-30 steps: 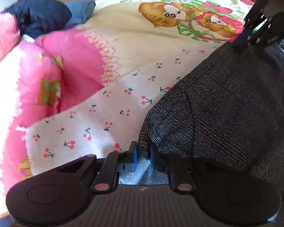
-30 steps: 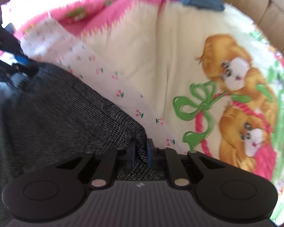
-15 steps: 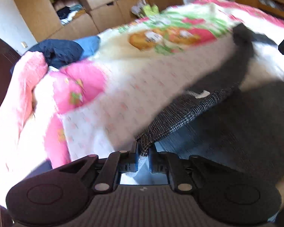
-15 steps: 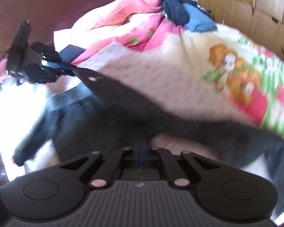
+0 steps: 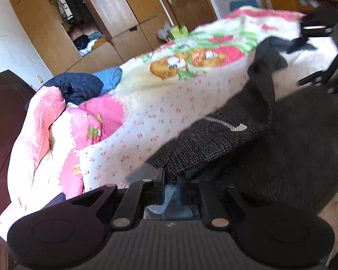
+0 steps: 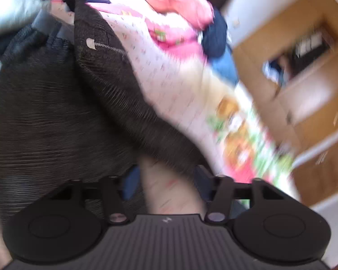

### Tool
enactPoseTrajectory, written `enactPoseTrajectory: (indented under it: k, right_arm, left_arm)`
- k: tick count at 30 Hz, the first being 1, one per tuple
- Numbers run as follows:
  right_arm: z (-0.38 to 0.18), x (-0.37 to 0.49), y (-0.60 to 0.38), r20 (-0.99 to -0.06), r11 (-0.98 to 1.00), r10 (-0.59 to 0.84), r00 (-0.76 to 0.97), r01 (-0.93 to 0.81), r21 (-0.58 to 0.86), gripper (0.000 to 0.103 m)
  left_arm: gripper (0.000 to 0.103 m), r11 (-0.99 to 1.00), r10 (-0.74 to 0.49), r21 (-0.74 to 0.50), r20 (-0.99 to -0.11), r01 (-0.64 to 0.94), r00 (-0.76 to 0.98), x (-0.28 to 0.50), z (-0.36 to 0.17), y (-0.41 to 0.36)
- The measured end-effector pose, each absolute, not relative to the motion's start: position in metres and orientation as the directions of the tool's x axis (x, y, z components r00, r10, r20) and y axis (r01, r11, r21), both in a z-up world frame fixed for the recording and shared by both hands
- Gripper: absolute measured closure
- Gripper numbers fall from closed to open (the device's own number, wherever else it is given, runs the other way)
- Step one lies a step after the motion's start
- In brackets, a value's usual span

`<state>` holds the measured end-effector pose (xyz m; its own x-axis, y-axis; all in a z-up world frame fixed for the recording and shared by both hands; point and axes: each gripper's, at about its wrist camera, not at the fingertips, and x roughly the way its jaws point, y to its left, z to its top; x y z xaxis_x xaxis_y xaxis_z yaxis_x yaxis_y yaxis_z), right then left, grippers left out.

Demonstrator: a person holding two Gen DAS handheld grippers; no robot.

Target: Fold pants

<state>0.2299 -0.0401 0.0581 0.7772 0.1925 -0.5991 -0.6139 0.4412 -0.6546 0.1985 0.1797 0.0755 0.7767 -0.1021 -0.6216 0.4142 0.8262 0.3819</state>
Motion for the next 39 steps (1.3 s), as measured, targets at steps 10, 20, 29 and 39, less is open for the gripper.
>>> enactPoseTrajectory:
  k: [10,20,29,39]
  right_arm:
    - [0.03,0.329,0.006,-0.768,-0.019,0.195,0.61,-0.781,-0.625,0.037]
    - [0.03,0.354,0.026,-0.871,0.04,0.043,0.49,-0.872,-0.488,0.101]
    - [0.077,0.27,-0.012,-0.855,0.257,0.072,0.514,-0.838,-0.482,0.101]
    - [0.044,0.171,-0.016,-0.921,0.429,0.112,0.372,-0.855,-0.293,0.103]
  left_arm:
    - [0.078,0.821,-0.161,0.339,-0.635,0.46,0.756,0.185,0.056,0.183]
    - [0.078,0.837,-0.178,0.314,-0.619,0.448,0.765,0.178,0.056,0.188]
    - [0.078,0.855,-0.173,0.307,-0.589,0.417,0.789,0.156,0.063,0.198]
    - [0.075,0.799,-0.118,0.391,-0.642,0.456,0.757,0.141,0.018,0.192]
